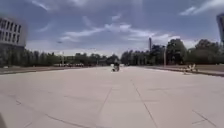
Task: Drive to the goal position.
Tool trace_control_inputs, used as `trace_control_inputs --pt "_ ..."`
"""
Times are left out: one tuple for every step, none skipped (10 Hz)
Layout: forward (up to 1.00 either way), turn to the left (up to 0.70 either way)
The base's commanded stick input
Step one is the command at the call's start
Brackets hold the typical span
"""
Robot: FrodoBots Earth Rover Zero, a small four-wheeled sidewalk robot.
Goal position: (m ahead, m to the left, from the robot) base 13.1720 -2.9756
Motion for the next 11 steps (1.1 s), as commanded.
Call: trace_control_inputs --pt "0.56 0.0" --pt "0.56 0.0" --pt "0.56 0.0" --pt "0.56 0.0" --pt "0.56 0.0" --pt "0.56 0.0" --pt "0.56 0.0" --pt "0.56 0.0" --pt "0.56 0.0" --pt "0.56 0.0" --pt "0.56 0.0"
